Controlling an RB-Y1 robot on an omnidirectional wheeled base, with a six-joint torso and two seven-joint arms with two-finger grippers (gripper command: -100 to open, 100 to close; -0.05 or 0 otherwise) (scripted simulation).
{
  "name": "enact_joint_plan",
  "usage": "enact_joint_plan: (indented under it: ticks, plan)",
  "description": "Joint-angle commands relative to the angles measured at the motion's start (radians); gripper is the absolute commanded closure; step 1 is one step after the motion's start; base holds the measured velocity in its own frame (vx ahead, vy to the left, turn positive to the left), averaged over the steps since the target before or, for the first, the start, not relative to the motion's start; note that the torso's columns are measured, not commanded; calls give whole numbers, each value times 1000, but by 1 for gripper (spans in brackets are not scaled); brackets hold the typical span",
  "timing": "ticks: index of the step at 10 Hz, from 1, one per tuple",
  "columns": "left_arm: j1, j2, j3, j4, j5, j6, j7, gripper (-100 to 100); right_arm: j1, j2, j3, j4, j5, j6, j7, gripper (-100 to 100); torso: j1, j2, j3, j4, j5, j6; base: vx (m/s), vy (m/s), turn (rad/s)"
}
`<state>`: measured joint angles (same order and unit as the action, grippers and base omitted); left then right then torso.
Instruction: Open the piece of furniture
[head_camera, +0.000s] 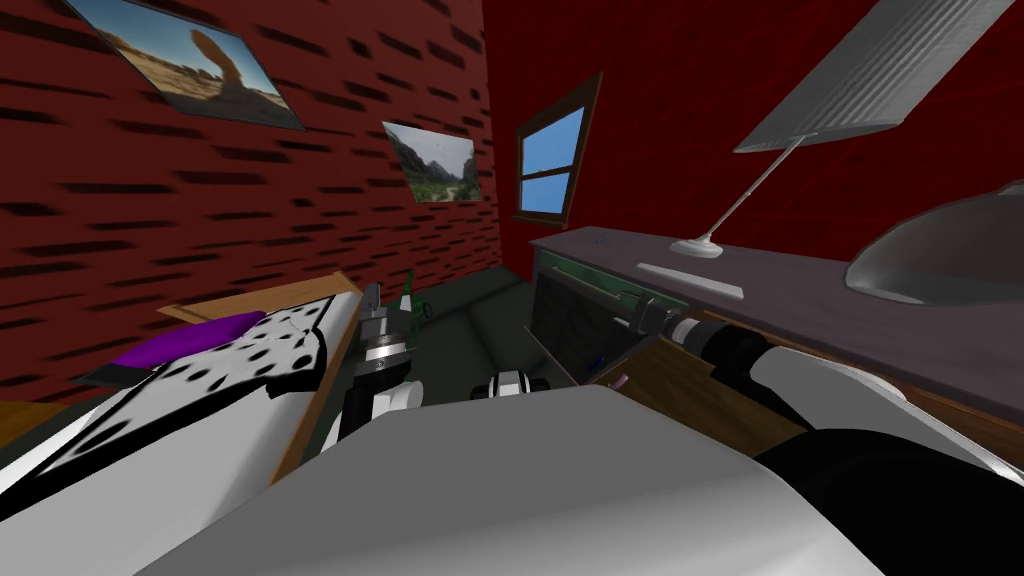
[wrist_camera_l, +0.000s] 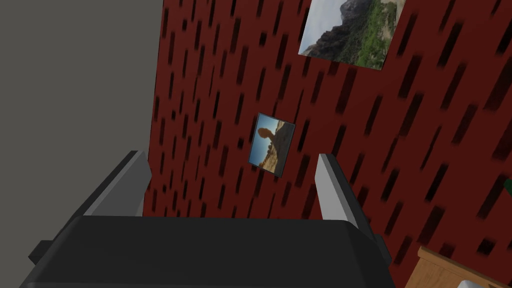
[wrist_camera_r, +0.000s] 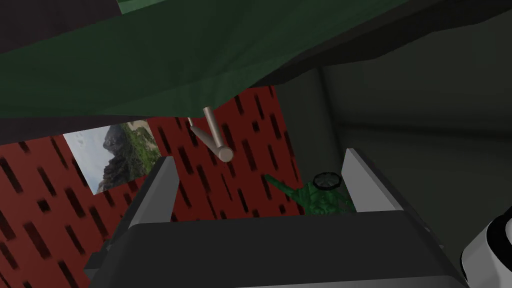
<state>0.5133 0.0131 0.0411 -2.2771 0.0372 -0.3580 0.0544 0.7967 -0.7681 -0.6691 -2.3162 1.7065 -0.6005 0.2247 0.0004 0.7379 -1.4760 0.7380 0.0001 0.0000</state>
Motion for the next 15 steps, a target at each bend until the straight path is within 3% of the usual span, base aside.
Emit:
enact_joint_plan:
  ticks: [1,2,4,5,11,12,14,15]
  plan:
    - [0,0,0,0,0,0,0,0,13,-34,-23,0,64,-5,8,-100,0,0,0,0,0,0,11,29,53]
    - [0,0,0,0,0,0,0,0,17,-48,-32,-1,89,-7,11,-100,0,0,0,0,0,0,8,25,59]
    - [0,0,0,0,0,0,0,0,14,-42,-28,-1,77,-7,8,-100,-1,1,0,0,0,0,2,5,6]
    - [0,0,0,0,0,0,0,0,14,-42,-28,0,76,-6,8,100,-1,1,0,0,-1,0,0,0,0]
    - [0,0,0,0,0,0,0,0,23,-46,-41,-37,79,-7,-9,100,-4,-1,1,-2,-4,2,-65,137,-32]
    - [0,0,0,0,0,0,0,0,25,-70,-76,-50,65,-27,-41,-100,-8,-3,-2,-1,-2,1,-4,26,-55]
    - [0,0,0,0,0,0,0,0,26,-95,-112,-62,50,-46,-72,-100,-5,-3,-2,-1,-1,0,14,2,-42]
    - [0,0,0,0,0,0,0,0,26,-119,-149,-73,36,-64,-102,-100,-2,-1,-1,0,-1,0,20,-7,-63]
